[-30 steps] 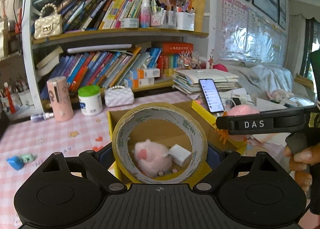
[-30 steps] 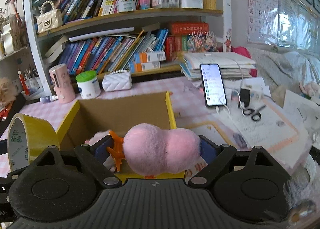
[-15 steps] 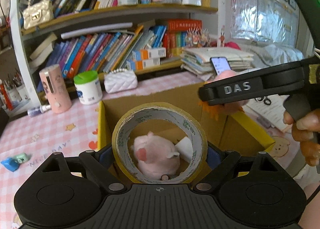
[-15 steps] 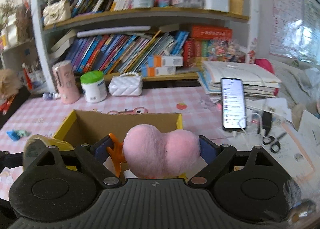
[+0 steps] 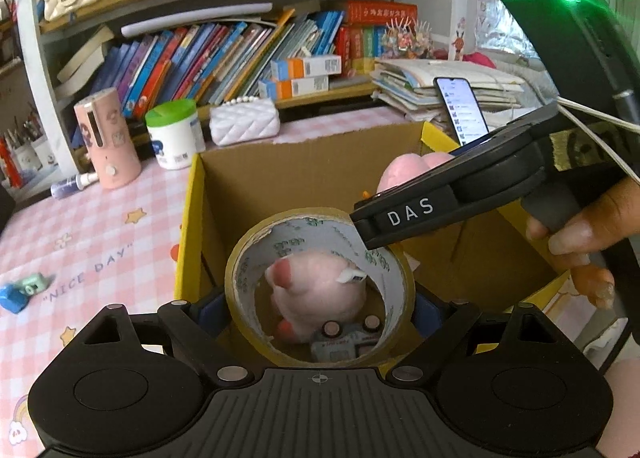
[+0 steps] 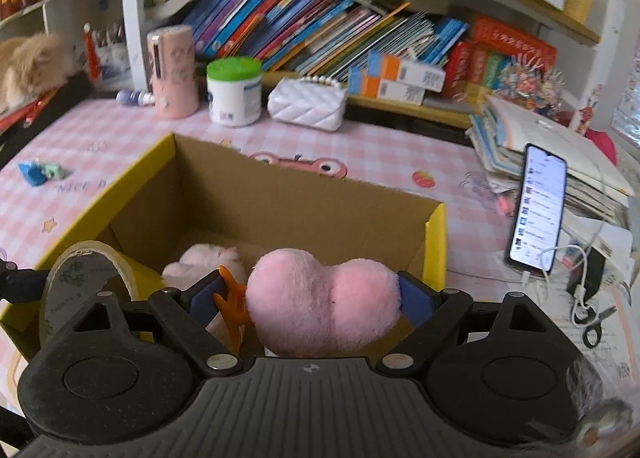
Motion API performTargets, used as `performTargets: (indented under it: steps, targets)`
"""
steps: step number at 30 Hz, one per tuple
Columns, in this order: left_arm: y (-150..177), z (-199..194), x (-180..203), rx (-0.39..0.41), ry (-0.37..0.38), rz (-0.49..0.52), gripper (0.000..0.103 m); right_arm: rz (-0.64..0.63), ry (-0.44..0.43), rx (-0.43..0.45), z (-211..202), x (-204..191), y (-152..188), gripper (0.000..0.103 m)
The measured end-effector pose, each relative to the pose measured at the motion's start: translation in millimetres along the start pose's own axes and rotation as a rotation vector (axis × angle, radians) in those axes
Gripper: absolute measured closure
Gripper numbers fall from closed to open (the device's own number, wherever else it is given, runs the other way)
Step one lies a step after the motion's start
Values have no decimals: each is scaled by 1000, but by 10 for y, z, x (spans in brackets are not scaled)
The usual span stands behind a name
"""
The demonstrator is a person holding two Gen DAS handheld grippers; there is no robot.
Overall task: Organize objects
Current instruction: 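Lower the tape roll and pom-pom toy into the yellow box with both tools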
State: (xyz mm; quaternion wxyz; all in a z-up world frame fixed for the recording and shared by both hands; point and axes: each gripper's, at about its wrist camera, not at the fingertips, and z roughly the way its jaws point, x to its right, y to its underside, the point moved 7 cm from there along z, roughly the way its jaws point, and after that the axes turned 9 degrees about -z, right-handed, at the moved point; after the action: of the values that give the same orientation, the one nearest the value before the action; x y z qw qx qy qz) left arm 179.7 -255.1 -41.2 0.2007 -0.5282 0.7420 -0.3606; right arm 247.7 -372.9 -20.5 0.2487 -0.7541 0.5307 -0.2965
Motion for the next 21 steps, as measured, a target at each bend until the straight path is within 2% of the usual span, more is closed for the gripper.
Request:
performTargets:
  steps: [12,17,21]
  targets:
    - [9,-156,-7,53,7,7,8,-31,-64,-126,307,-11,87,15]
    - [13,-227,-36,63,5,-9,8,-118,-117,-197,381,-144,127,13]
    - [21,-290,-63,73,-2,-22,8,-153,-110,-223,407,-176,151,12]
